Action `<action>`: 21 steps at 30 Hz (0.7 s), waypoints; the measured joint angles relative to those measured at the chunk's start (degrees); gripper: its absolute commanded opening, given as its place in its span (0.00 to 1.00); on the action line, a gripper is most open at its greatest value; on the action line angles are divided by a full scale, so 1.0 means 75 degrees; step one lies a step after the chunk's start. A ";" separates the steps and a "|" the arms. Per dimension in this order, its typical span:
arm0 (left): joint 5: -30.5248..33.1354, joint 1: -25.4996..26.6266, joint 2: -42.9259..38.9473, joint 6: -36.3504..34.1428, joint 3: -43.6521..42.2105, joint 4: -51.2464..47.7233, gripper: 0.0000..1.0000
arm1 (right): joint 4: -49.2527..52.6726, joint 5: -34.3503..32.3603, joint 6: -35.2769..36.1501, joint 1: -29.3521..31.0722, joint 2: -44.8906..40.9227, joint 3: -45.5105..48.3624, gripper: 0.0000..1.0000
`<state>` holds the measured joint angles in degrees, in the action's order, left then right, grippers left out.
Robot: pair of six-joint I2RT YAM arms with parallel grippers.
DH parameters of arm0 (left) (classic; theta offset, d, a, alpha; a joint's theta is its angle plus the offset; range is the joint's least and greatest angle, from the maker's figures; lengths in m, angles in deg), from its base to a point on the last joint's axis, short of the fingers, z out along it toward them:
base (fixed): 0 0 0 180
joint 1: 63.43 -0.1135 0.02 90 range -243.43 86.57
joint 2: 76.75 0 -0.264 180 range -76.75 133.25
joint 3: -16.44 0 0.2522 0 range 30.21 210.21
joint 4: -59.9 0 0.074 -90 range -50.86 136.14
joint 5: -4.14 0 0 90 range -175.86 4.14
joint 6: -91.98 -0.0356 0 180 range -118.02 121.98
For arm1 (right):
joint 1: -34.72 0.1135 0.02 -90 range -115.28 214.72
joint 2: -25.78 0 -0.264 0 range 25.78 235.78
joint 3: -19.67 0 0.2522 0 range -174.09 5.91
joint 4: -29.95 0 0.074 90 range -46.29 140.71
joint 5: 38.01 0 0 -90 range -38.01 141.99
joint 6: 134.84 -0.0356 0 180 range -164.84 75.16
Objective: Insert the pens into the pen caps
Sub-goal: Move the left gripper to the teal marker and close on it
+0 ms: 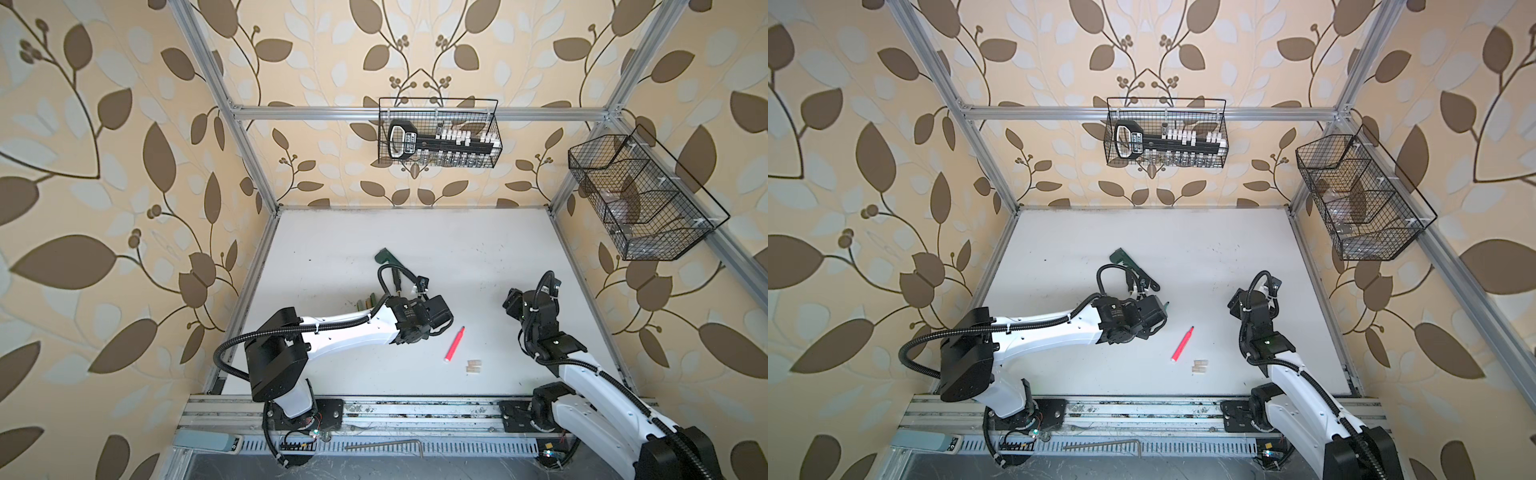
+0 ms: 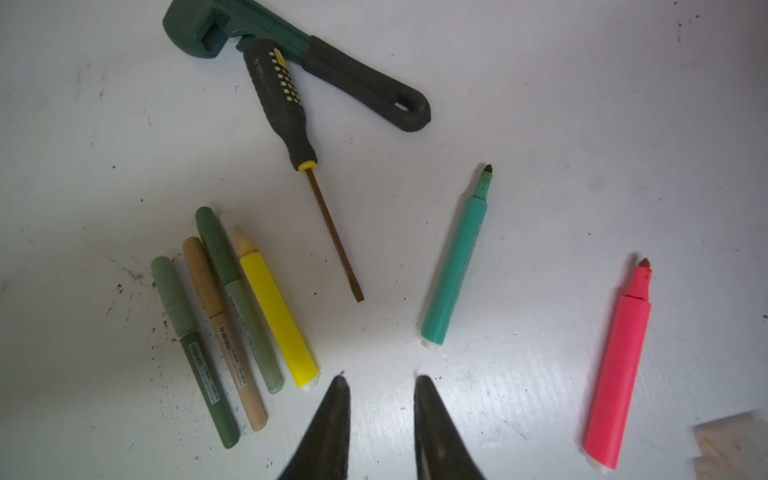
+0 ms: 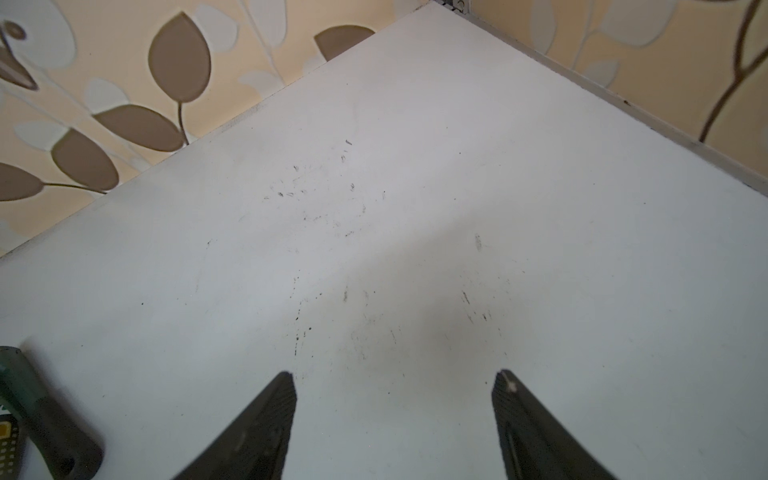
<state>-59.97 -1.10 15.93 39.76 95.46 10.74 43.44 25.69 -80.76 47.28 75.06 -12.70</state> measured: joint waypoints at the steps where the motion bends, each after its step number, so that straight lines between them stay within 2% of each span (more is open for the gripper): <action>1: -0.0073 0.0000 0.0047 -0.0079 -0.0017 0.0087 0.30 | 0.0000 0.0003 0.0000 0.0000 0.0000 0.0000 0.75; 9: -0.0691 -0.0023 0.0903 -0.0606 -0.0029 0.0705 0.30 | 0.0000 0.0058 0.0003 -0.0015 -0.0003 0.0000 0.76; 15: -0.1215 -0.0303 0.1387 -0.0816 -0.0029 0.0982 0.33 | -0.0003 0.0067 0.0009 -0.0026 -0.0006 0.0003 0.76; 21: -0.1378 -0.0577 0.1778 -0.0860 0.0090 0.1102 0.36 | -0.0041 0.0114 0.0026 -0.0029 -0.0006 0.0003 0.76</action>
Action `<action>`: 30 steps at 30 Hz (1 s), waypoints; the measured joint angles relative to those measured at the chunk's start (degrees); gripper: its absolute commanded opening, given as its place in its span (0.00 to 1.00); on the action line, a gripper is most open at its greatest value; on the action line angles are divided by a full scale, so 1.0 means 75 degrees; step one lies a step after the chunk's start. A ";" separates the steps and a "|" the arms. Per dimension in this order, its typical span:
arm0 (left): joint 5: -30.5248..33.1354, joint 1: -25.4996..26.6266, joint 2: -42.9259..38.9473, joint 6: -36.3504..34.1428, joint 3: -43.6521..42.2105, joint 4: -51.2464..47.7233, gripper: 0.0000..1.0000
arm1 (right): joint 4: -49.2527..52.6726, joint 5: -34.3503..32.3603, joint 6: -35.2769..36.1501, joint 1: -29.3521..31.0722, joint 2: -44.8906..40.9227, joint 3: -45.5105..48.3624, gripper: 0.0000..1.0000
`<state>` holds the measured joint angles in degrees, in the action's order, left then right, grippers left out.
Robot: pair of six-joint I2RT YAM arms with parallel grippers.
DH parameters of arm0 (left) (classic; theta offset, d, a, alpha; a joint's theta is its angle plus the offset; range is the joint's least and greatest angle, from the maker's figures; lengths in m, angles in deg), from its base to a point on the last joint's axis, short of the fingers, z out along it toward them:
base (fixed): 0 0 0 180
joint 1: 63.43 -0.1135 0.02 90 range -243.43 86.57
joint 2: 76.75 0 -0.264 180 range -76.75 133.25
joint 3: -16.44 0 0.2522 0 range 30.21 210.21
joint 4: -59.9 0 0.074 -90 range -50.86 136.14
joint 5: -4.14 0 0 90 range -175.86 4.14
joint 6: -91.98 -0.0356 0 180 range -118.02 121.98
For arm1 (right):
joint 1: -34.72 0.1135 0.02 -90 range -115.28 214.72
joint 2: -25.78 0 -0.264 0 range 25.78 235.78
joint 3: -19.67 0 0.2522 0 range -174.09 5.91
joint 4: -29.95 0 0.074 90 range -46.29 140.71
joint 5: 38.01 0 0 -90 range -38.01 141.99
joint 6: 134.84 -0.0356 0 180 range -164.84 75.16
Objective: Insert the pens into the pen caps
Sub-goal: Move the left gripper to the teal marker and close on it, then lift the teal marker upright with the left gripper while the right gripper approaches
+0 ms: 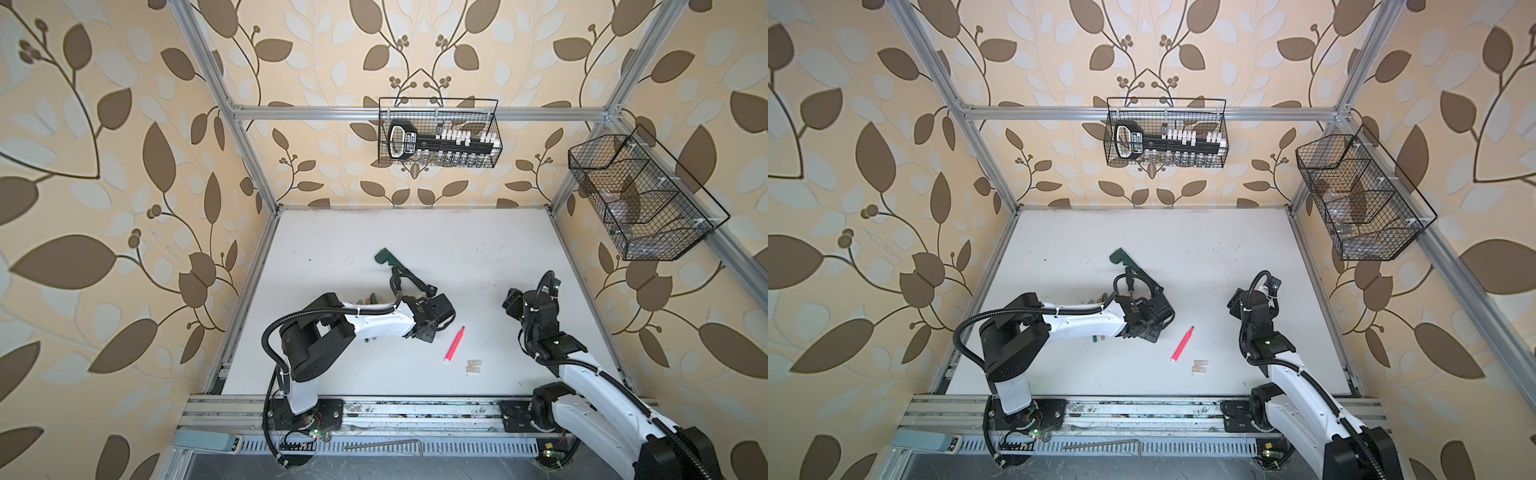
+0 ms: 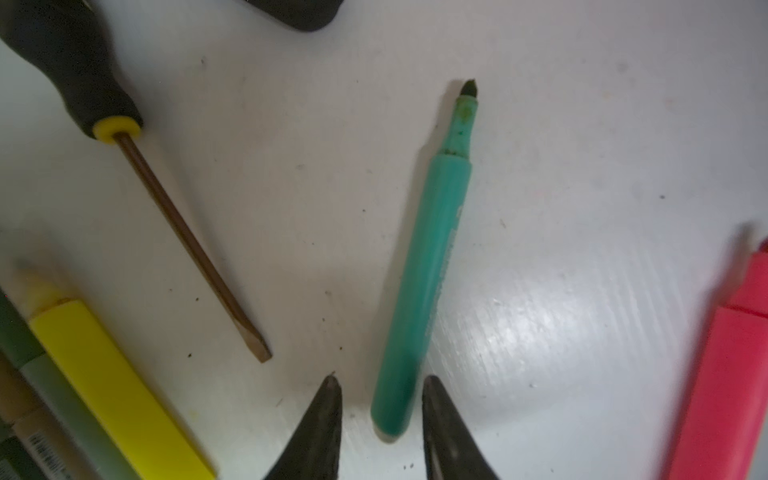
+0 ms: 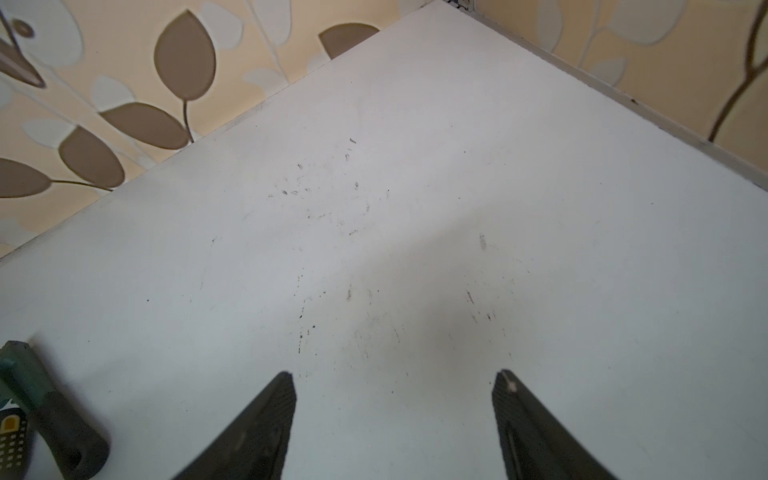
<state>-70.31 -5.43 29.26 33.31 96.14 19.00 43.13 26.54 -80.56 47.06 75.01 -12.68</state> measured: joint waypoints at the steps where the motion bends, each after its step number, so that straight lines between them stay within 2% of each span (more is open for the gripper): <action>1: -0.0015 -0.0023 0.0058 -0.0009 0.0015 0.0003 0.37 | -0.0006 0.0003 0.0000 -0.0006 0.0000 0.0000 0.76; 4: -0.0020 -0.0093 0.0184 -0.0035 0.0108 -0.0006 0.36 | -0.0009 0.0003 0.0000 -0.0015 0.0000 0.0000 0.76; 22: -0.0236 -0.0096 0.0490 -0.0326 0.0513 0.0076 0.00 | -0.0012 0.0006 0.0003 -0.0015 0.0000 0.0000 0.76; 30: -0.0487 -0.0300 0.0414 -0.0391 0.1329 -0.1221 0.00 | -0.0023 0.0032 0.0003 -0.0017 -0.0035 0.0009 0.76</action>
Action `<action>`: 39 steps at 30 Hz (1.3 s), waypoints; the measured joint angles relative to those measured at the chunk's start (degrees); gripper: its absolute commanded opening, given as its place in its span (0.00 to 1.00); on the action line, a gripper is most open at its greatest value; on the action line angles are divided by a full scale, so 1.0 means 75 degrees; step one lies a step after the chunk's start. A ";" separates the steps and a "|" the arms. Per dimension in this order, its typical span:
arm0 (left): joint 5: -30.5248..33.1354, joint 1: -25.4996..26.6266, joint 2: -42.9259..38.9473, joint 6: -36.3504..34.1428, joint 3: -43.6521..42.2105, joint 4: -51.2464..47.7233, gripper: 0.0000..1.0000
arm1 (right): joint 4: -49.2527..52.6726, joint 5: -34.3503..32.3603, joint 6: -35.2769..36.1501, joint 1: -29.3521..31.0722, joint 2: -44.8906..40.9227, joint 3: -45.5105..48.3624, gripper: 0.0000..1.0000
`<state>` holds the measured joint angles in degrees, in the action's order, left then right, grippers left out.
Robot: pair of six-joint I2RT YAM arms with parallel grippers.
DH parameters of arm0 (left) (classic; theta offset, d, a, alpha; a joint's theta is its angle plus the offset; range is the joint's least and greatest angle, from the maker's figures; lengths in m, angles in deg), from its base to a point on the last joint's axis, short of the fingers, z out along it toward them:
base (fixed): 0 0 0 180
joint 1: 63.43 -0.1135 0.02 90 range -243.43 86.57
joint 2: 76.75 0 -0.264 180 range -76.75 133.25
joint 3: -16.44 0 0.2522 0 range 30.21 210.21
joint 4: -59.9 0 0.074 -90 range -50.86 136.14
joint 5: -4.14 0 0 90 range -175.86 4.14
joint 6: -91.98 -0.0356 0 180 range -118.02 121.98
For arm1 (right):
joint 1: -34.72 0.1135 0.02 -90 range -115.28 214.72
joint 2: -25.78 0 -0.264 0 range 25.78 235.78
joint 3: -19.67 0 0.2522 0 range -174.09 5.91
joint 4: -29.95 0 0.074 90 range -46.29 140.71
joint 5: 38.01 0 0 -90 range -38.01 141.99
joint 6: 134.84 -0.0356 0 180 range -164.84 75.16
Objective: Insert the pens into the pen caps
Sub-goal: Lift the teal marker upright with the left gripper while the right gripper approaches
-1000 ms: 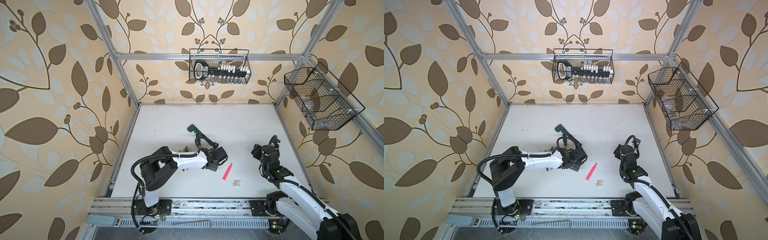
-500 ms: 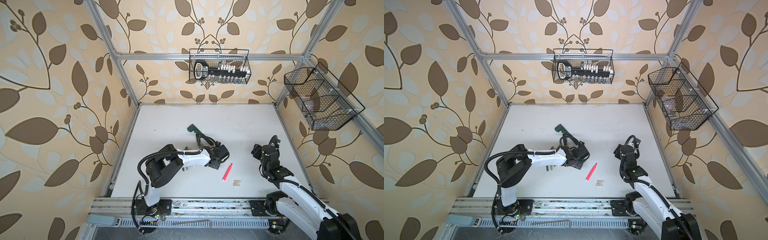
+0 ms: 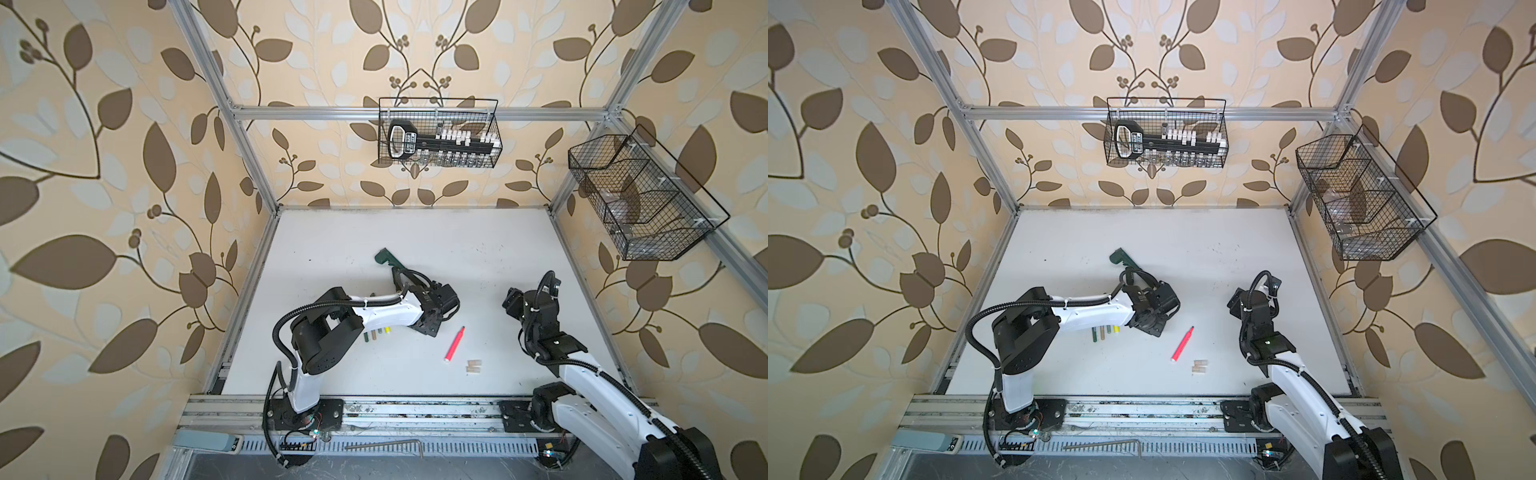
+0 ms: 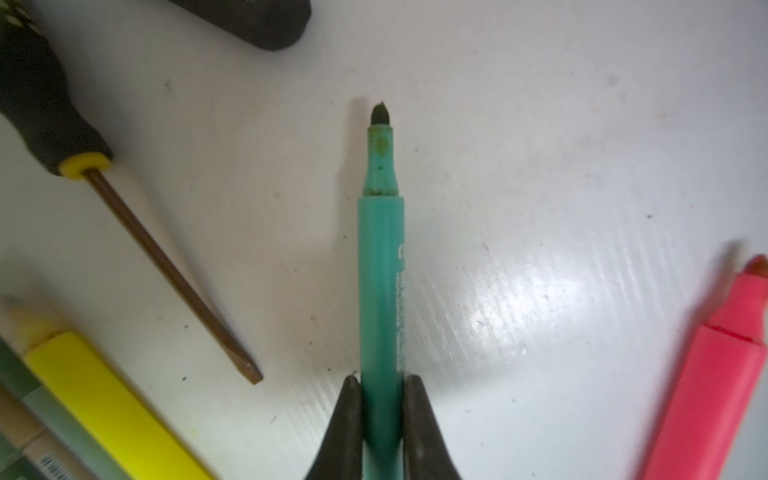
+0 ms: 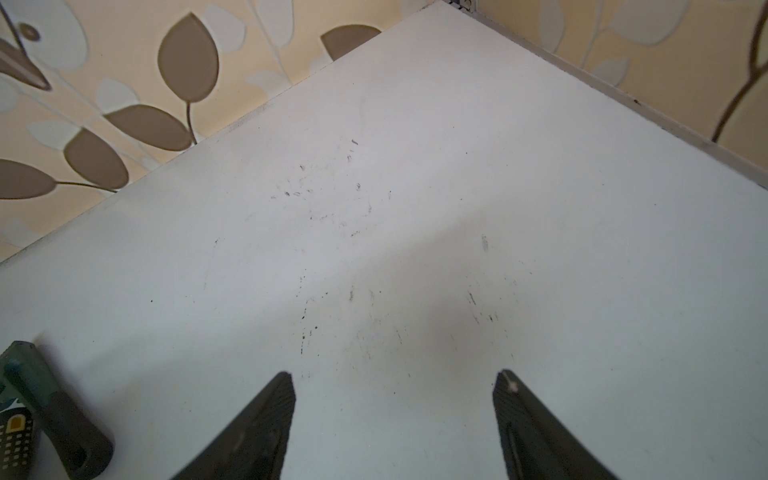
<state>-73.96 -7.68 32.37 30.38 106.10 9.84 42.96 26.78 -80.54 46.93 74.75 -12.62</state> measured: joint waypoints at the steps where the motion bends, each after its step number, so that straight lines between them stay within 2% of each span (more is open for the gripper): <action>1: -0.0012 -0.0055 -0.0067 -0.0017 0.0122 -0.0064 0.00 | -0.0009 -0.0003 0.0000 0.0000 -0.0017 0.0015 0.76; 4: 0.0009 -0.0242 -0.0452 -0.0026 0.0411 -0.0125 0.00 | -0.0050 -0.0003 -0.0003 0.0000 -0.0032 0.0029 0.75; 7: 0.0210 -0.0350 -0.1110 -0.0125 0.0195 0.0414 0.00 | -0.0050 -0.0003 -0.0003 0.0000 -0.0032 0.0029 0.75; 9: 0.0493 -0.0396 -0.1743 -0.0259 -0.0495 0.1207 0.00 | -0.0047 -0.0009 -0.0012 -0.0003 -0.0035 0.0029 0.76; 14: 0.0752 -0.0388 -0.3398 -0.0583 -0.2970 0.3095 0.00 | 0.0428 0.0239 -0.0204 -0.0047 -0.0117 -0.0070 0.66; 18: 0.0565 -0.0388 -0.4470 -0.0863 -0.4296 0.4252 0.00 | 0.1180 0.1355 -0.0944 0.0099 -0.1107 -0.0152 0.70; 21: 0.0495 -0.0388 -0.5024 -0.1070 -0.4657 0.5045 0.00 | 0.1096 0.2605 -0.1778 0.0423 -0.2057 -0.0122 0.72; 24: 0.0402 -0.0379 -0.5490 -0.1253 -0.5024 0.5913 0.00 | 0.0807 0.3512 -0.2495 0.0807 -0.2311 -0.0210 0.74; 27: 0.0271 -0.0379 -0.5706 -0.1393 -0.5310 0.6473 0.00 | 0.0755 0.3885 -0.2585 0.0991 -0.1670 -0.0772 0.70; 29: 0.0230 -0.0379 -0.5689 -0.1457 -0.5351 0.6604 0.00 | 0.0691 0.3835 -0.2285 0.1008 -0.0906 -0.1434 0.65; 31: 0.0178 -0.0379 -0.5657 -0.1539 -0.5351 0.6697 0.00 | 0.0297 0.3646 -0.1842 0.1043 -0.0201 -0.1900 0.63; 33: 0.0058 -0.0379 -0.5555 -0.1600 -0.5348 0.6816 0.00 | -0.0388 0.3480 -0.1399 0.1099 0.0254 -0.1886 0.65; 34: 0.0023 -0.0379 -0.5479 -0.1623 -0.5342 0.6846 0.00 | -0.0589 0.3483 -0.1282 0.1102 0.0423 -0.1818 0.62; 39: -0.0417 -0.0376 -0.4779 -0.1769 -0.5167 0.6869 0.00 | -0.1145 0.4007 -0.1037 0.1279 0.1052 -0.1536 0.63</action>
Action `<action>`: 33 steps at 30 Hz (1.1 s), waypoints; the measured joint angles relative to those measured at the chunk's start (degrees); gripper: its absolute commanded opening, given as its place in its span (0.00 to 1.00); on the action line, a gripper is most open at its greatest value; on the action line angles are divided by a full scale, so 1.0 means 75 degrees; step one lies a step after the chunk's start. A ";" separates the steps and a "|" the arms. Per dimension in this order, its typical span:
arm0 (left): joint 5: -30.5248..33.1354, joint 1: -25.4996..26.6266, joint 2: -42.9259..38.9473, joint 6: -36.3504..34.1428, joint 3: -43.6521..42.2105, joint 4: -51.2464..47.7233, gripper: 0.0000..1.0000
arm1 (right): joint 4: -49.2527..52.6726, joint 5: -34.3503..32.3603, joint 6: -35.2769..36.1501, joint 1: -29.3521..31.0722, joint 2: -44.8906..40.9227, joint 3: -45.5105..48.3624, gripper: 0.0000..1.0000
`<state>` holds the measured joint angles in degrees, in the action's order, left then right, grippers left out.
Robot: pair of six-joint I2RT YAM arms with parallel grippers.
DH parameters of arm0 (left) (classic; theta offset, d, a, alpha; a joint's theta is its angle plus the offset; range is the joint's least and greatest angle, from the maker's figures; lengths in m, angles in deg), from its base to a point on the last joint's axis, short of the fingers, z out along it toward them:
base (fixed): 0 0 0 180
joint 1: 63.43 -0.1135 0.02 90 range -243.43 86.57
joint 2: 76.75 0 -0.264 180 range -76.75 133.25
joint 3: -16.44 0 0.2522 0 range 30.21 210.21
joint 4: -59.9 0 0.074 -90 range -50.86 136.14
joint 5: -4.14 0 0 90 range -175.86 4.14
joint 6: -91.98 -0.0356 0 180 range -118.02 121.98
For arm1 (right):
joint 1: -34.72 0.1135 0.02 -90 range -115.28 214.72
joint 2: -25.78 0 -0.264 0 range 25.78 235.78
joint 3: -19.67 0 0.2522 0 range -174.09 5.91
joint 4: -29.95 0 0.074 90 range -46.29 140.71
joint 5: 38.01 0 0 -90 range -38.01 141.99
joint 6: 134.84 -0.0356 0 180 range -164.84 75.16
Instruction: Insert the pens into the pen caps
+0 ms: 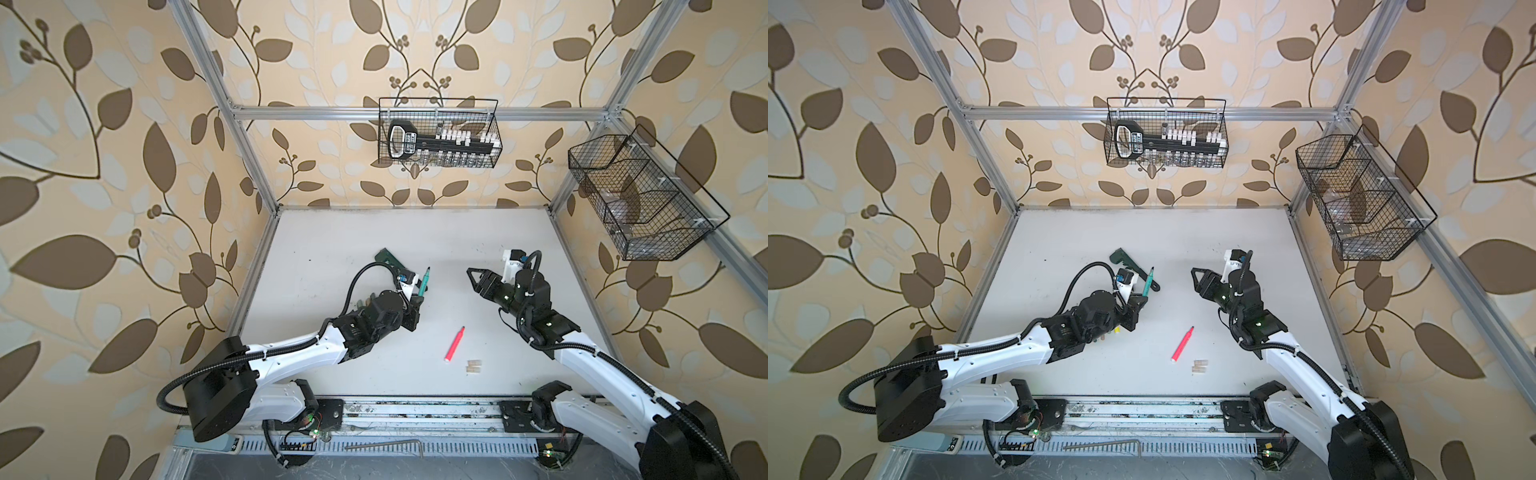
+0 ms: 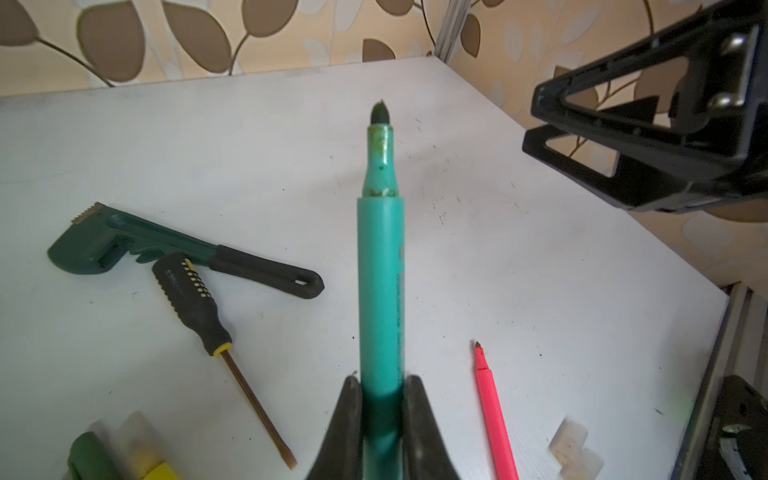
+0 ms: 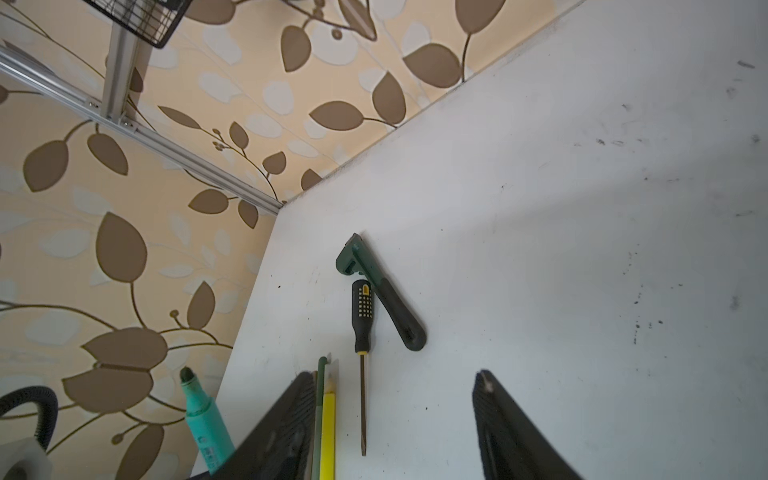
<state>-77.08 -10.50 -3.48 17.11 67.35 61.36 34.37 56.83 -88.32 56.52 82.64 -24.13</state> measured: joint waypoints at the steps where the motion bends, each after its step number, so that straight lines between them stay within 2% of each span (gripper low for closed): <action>1: -0.0087 0.0003 0.0096 -0.0009 0.0041 -0.0017 0.00 | -0.0125 0.0041 0.0029 0.0128 -0.0003 0.0061 0.63; 3: -0.0233 0.0003 0.0268 -0.0023 0.0125 -0.0026 0.00 | -0.0466 0.0184 0.0070 0.0493 -0.0009 0.0184 0.56; 7: -0.0353 0.0003 0.0312 -0.0029 0.0181 -0.0055 0.00 | -0.1116 0.0335 0.0058 0.1186 0.0064 0.0309 0.59; 14: -0.0466 0.0003 0.0312 -0.0038 0.0216 -0.0064 0.00 | -0.1749 0.0236 0.0093 0.2273 0.0096 0.0527 0.58; 21: -0.0758 0.0146 0.0283 -0.0204 0.0216 -0.0038 0.00 | -0.1918 0.0248 0.0015 0.2052 0.0659 0.0525 0.54; 24: -0.0860 0.0149 0.0280 -0.0239 0.0216 0.0006 0.00 | -0.1923 0.0309 -0.0038 0.2031 0.0903 0.0519 0.48; 29: -0.0979 0.0154 0.0280 -0.0271 0.0216 0.0000 0.00 | -0.1958 0.0402 -0.0117 0.2049 0.1072 0.0498 0.31; 33: -0.1014 0.0154 0.0280 -0.0291 0.0216 -0.0003 0.00 | -0.2020 0.0452 -0.0114 0.2063 0.1075 0.0481 0.28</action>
<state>-84.69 -9.34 -1.38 14.93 68.97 61.34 19.22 60.22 -89.18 72.00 90.71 -20.53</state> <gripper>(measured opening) 0.140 0.282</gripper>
